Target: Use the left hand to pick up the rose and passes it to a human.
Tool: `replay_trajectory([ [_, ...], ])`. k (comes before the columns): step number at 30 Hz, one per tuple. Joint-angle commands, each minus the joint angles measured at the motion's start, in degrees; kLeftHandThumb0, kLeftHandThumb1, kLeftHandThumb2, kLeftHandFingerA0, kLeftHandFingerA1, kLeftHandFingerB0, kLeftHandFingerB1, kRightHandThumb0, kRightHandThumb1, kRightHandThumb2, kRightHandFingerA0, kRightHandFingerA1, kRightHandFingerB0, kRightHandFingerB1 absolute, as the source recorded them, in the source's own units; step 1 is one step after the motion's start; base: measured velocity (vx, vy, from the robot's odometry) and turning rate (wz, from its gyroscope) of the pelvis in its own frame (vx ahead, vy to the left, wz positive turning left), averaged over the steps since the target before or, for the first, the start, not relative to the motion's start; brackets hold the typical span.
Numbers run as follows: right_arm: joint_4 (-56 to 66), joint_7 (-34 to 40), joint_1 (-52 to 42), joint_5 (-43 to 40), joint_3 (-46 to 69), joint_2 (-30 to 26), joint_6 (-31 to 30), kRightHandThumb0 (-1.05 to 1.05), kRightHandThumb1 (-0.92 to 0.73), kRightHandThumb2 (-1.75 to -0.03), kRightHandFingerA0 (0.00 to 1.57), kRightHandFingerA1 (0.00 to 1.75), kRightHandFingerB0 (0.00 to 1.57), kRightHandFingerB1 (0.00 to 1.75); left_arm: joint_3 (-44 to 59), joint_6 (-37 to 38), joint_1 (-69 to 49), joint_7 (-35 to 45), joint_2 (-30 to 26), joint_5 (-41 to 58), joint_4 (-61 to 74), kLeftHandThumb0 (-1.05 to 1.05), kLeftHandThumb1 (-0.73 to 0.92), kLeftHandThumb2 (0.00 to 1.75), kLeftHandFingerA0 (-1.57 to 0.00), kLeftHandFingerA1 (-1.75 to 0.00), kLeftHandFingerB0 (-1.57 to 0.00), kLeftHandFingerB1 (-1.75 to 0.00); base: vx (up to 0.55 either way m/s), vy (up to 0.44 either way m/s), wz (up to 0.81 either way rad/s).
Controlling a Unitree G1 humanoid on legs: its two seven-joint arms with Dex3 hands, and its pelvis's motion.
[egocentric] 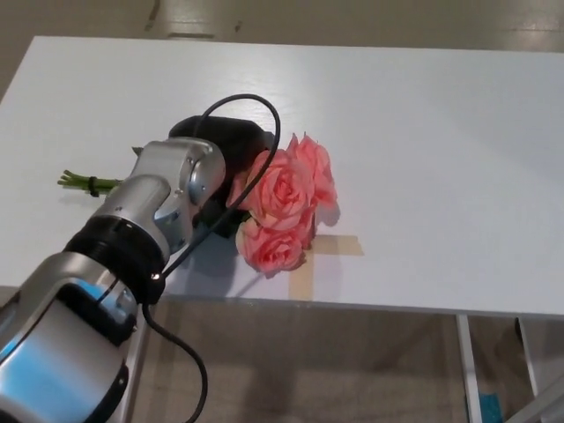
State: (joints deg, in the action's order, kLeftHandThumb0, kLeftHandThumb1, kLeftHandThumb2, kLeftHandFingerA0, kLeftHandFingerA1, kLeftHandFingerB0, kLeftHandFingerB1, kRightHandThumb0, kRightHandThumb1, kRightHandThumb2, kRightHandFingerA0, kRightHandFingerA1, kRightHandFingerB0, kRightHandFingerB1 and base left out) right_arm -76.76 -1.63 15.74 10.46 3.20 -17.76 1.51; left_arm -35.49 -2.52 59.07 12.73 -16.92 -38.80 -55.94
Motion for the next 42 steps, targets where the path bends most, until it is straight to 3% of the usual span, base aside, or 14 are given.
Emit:
replay_trajectory([
  [1,-0.3,-0.6,-1.4,-0.5,0.3,0.3,0.2,-0.43,-0.61,-0.58,0.61,0.44,0.55,0.41,0.7,0.2,-3.4,-1.5,0.3,-0.2,-1.0,-0.25,0.78,0.63,-0.86,-0.82,-0.52,-0.42,0.00,0.000,0.00],
  [2,-0.3,-0.9,-1.9,-0.5,0.2,0.2,0.3,-0.42,-0.61,-0.58,0.60,0.43,0.54,0.41,1.7,0.2,-3.3,-0.8,0.5,0.8,-0.5,-0.24,0.77,0.62,-0.89,-0.88,-0.54,-0.42,0.00,0.000,0.00],
  [3,-0.3,-1.2,-2.3,-0.6,0.3,0.1,0.4,-0.42,-0.62,-0.58,0.60,0.43,0.53,0.40,2.8,-0.7,-2.9,0.0,0.9,1.6,0.4,-0.24,0.79,0.63,-0.89,-0.56,-0.49,-0.40,0.00,0.000,0.00],
  [8,-0.3,-1.0,-2.6,-0.4,0.1,0.3,0.3,-0.42,-0.61,-0.59,0.60,0.43,0.56,0.41,5.5,-0.9,-1.8,0.8,0.7,2.5,2.6,-0.25,0.79,0.64,-0.99,-0.60,-0.47,-0.40,0.00,0.000,0.00],
  [13,-0.3,-0.8,-2.5,-0.2,-0.1,0.3,0.3,-0.43,-0.59,-0.59,0.62,0.45,0.57,0.42,9.2,-0.8,-0.3,2.0,-0.3,4.6,4.3,-0.27,0.80,0.63,-0.68,-0.46,-0.44,-0.38,0.00,0.000,0.00],
  [21,-0.3,-1.2,-2.3,-0.2,-0.2,0.2,0.0,-0.44,-0.59,-0.59,0.62,0.45,0.56,0.42,15.4,-1.5,-0.5,0.4,-1.1,6.9,8.0,-0.29,0.80,0.64,-0.89,-0.62,-0.44,-0.37,0.00,0.000,0.00],
  [27,-0.3,-1.5,-2.2,-0.3,-0.1,0.1,-0.2,-0.44,-0.59,-0.59,0.62,0.45,0.56,0.42,18.1,-2.3,0.2,-0.3,-1.6,7.1,8.9,-0.27,0.80,0.64,-0.54,-0.42,-0.43,-0.37,0.00,0.000,0.00],
  [31,-0.3,-1.6,-1.9,-0.3,0.0,0.0,-0.4,-0.44,-0.59,-0.59,0.62,0.45,0.56,0.42,19.3,-2.4,1.1,-0.4,-1.9,7.6,9.0,-0.27,0.80,0.64,-0.54,-0.42,-0.43,-0.37,0.00,0.000,0.00],
  [32,-0.3,-1.6,-2.0,-0.4,0.1,0.0,-0.4,-0.44,-0.59,-0.59,0.62,0.45,0.55,0.42,20.4,-2.1,1.2,0.0,-2.1,8.7,9.3,-0.27,0.80,0.64,-0.76,-0.49,-0.58,-0.42,0.00,0.000,0.00],
  [36,-0.3,-1.7,-2.1,-0.5,0.3,-0.1,-0.4,-0.44,-0.59,-0.59,0.62,0.45,0.55,0.42,23.8,-1.2,2.0,0.1,-1.9,11.5,9.0,-0.26,0.80,0.64,-0.87,-0.55,-0.74,-0.49,0.00,0.000,0.00],
  [37,-0.3,-1.7,-1.9,-0.5,0.3,-0.2,-0.4,-0.41,-0.62,-0.59,0.62,0.44,0.58,0.42,26.9,-1.7,2.5,-0.1,-1.1,14.7,10.0,-0.24,0.80,0.63,-0.87,-0.93,-0.84,-0.58,0.00,0.000,0.00],
  [39,-0.3,-1.7,-1.8,-0.5,0.3,-0.2,-0.4,-0.41,-0.62,-0.59,0.62,0.44,0.58,0.42,28.6,-1.9,2.6,0.0,-0.6,15.8,10.5,-0.24,0.80,0.63,-0.87,-0.93,-0.84,-0.58,0.00,0.000,0.00],
  [40,-0.3,-1.7,-1.8,-0.3,0.1,-0.2,-0.3,-0.41,-0.62,-0.59,0.61,0.43,0.58,0.42,32.0,-3.2,2.6,-0.2,0.7,19.3,13.4,-0.22,0.80,0.66,-0.73,-1.44,-0.84,-0.81,0.00,0.000,0.00],
  [42,-0.3,-1.7,-1.8,-0.2,0.0,-0.3,-0.2,-0.41,-0.62,-0.59,0.61,0.43,0.57,0.42,35.2,-4.2,2.1,-0.1,2.2,21.8,16.4,-0.22,0.82,0.64,-0.68,-1.54,-0.78,-0.97,0.00,0.000,0.00],
])
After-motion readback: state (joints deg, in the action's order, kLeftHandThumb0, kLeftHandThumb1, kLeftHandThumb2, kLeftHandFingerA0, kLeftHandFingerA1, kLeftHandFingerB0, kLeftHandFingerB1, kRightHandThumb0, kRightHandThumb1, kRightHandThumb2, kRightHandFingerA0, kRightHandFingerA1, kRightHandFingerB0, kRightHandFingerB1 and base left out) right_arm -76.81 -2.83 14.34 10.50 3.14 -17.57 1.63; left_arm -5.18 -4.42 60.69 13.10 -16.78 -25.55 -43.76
